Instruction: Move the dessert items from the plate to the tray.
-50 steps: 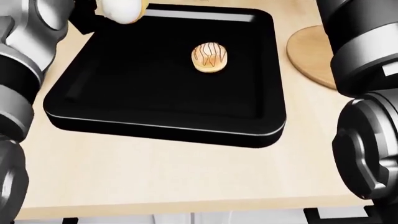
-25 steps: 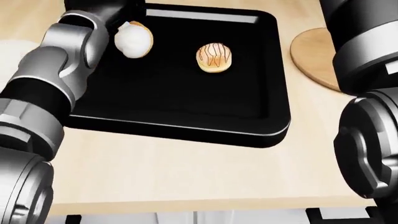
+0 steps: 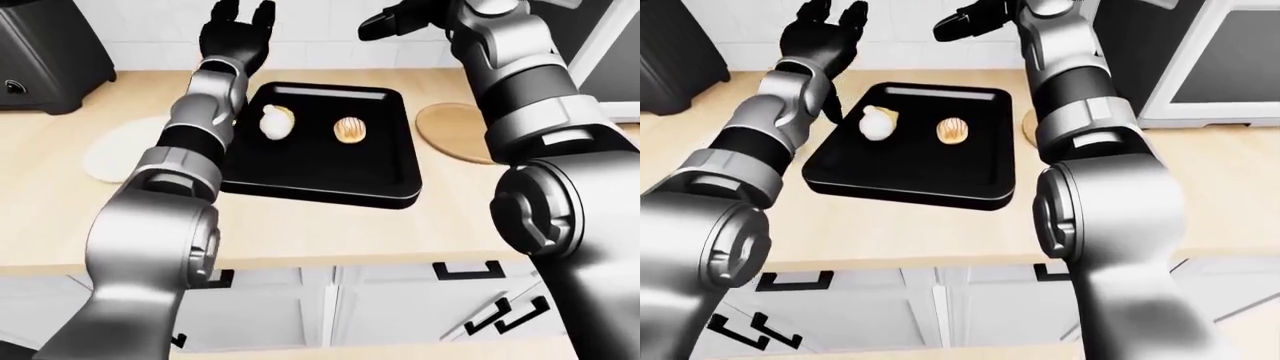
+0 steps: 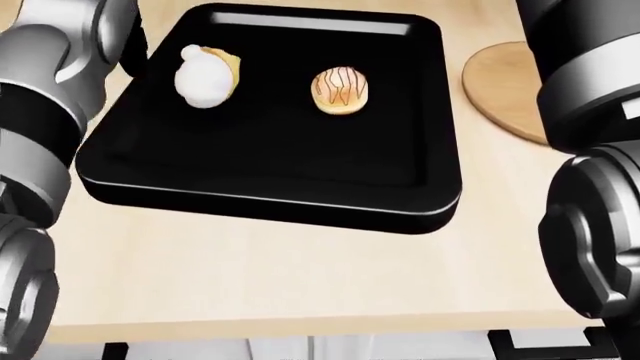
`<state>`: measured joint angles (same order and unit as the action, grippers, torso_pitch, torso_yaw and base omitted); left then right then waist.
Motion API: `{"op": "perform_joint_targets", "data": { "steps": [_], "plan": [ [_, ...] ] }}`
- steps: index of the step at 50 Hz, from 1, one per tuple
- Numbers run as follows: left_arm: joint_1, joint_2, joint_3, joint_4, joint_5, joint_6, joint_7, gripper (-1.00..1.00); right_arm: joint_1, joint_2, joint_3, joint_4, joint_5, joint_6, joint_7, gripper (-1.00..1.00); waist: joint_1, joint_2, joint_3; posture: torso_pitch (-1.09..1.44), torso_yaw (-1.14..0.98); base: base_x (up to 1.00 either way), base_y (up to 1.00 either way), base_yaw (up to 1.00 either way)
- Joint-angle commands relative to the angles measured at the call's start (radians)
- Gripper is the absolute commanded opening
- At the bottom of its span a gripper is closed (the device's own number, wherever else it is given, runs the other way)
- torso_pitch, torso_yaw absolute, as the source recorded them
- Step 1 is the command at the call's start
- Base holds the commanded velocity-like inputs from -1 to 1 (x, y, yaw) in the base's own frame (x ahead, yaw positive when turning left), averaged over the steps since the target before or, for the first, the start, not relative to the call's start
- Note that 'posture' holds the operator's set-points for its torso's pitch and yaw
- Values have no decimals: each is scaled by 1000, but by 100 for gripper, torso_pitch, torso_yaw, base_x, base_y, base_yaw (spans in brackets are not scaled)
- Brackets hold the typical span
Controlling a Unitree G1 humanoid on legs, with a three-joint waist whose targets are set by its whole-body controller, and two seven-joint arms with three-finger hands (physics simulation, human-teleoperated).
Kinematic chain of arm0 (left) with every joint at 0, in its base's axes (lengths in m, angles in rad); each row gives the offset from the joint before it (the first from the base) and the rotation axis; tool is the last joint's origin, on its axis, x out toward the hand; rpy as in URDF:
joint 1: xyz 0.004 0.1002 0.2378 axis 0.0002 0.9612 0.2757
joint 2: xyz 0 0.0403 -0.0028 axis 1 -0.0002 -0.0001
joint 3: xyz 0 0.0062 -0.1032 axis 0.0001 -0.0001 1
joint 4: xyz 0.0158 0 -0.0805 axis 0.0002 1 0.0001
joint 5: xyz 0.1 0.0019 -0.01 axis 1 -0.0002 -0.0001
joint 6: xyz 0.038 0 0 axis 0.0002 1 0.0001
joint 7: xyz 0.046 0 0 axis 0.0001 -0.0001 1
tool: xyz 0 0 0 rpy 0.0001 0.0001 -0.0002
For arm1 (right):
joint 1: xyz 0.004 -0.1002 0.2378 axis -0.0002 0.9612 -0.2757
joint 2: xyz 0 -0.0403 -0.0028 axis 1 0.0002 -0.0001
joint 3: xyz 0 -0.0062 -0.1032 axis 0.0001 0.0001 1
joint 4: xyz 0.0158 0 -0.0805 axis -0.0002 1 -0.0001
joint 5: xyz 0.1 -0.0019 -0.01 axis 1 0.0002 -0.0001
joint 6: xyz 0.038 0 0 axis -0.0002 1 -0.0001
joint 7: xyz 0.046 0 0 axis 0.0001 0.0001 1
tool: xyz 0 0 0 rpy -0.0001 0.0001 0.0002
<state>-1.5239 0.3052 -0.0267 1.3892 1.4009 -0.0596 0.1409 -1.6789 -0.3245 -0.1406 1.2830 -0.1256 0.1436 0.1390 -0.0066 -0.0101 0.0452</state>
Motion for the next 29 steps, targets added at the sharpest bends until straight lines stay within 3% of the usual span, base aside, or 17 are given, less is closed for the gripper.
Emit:
{"op": "perform_joint_targets", "data": {
  "steps": [1, 6, 11, 22, 29],
  "plan": [
    [-71, 29, 34, -51, -47, 8, 6, 100, -43, -13, -5, -39, 3, -27, -9, 100, 0, 2, -38, 0, 0, 0, 0, 0],
    [-124, 89, 123, -63, -181, 4, 0, 100, -52, -23, -18, -39, 17, -25, -27, 100, -1, 5, -34, 0, 0, 0, 0, 0],
    [-111, 151, 198, -78, -352, -37, 9, 100, -61, -49, -32, -43, 40, -20, -29, 100, 0, 13, -30, 0, 0, 0, 0, 0],
    [-124, 218, 243, -115, -685, -120, -88, 100, -64, -104, -43, -57, 77, -6, -11, 100, 0, 17, -28, 0, 0, 0, 0, 0],
    [-118, 253, 209, -142, -782, -113, -109, 100, -64, -137, -54, -60, 106, 0, -12, 100, 2, 17, -25, 0, 0, 0, 0, 0]
  ]
}}
